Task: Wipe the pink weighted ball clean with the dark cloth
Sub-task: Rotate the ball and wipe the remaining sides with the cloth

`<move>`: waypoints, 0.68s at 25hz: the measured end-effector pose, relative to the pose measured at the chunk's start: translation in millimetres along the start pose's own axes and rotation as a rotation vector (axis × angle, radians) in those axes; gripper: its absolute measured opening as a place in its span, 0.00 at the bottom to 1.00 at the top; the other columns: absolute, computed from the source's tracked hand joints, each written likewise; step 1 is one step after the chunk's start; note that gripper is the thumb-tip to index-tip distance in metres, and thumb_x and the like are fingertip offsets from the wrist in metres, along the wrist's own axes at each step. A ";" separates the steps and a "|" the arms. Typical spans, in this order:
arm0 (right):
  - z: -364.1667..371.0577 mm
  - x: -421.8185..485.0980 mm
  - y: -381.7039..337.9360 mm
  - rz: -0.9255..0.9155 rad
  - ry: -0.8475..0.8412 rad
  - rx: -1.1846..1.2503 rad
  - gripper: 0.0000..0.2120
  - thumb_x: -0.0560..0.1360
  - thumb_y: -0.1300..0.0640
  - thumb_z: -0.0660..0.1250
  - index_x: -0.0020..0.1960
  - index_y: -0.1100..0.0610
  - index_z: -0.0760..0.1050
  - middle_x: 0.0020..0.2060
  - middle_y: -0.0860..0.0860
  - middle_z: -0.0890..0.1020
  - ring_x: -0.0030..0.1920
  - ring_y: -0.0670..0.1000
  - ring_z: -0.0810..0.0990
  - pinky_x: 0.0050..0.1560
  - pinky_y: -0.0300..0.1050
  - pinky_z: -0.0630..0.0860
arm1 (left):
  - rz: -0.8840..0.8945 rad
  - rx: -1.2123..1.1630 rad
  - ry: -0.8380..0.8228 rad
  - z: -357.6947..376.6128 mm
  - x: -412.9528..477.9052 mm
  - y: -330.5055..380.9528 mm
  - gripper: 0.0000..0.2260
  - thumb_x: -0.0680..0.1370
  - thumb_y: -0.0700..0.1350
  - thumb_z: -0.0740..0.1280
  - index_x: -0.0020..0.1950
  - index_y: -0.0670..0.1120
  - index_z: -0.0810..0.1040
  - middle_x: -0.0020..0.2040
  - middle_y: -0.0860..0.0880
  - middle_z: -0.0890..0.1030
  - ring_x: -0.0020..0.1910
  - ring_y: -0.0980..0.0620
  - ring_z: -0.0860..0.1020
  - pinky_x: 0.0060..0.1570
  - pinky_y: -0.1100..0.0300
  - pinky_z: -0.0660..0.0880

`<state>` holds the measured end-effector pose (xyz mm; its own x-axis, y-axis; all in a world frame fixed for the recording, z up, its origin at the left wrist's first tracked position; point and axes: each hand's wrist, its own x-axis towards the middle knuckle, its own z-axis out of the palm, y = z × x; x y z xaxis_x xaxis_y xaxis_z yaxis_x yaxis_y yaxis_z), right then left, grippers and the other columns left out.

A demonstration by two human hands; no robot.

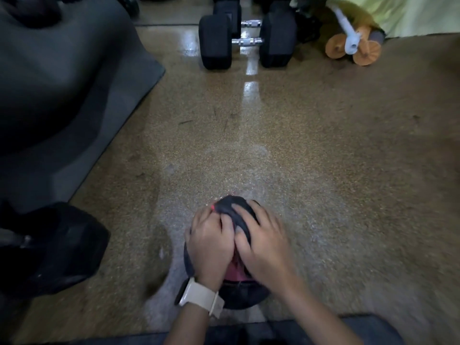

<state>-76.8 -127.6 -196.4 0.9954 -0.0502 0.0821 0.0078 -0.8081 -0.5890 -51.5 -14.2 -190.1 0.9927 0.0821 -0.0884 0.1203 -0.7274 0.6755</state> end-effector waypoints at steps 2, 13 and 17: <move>-9.5 38.2 0.5 0.144 -0.225 0.096 0.18 0.77 0.46 0.53 0.57 0.51 0.77 0.56 0.53 0.81 0.59 0.55 0.77 0.58 0.52 0.74 | 0.000 -0.004 -0.005 4.0 -1.4 -7.4 0.29 0.76 0.60 0.47 0.60 0.50 0.83 0.65 0.49 0.82 0.70 0.43 0.75 0.69 0.39 0.71; 0.8 -3.9 1.5 0.230 -0.049 -0.044 0.28 0.76 0.42 0.43 0.68 0.48 0.70 0.68 0.51 0.73 0.69 0.55 0.69 0.68 0.60 0.63 | -0.038 -0.014 0.008 7.8 -12.7 -6.4 0.29 0.74 0.67 0.49 0.68 0.61 0.79 0.72 0.58 0.77 0.75 0.48 0.71 0.72 0.40 0.67; 4.2 -0.1 -9.4 0.238 0.046 -0.038 0.24 0.77 0.46 0.48 0.65 0.53 0.74 0.64 0.54 0.77 0.66 0.57 0.73 0.65 0.56 0.66 | -0.080 -0.036 0.045 2.7 -13.0 -6.4 0.32 0.72 0.69 0.51 0.68 0.60 0.79 0.72 0.57 0.77 0.75 0.49 0.71 0.73 0.41 0.66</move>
<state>-76.6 -117.5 -194.3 0.9634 -0.2676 -0.0178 -0.2303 -0.7916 -0.5660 -65.2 -12.4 -195.3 0.9793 0.1695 -0.1107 0.1982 -0.6925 0.6936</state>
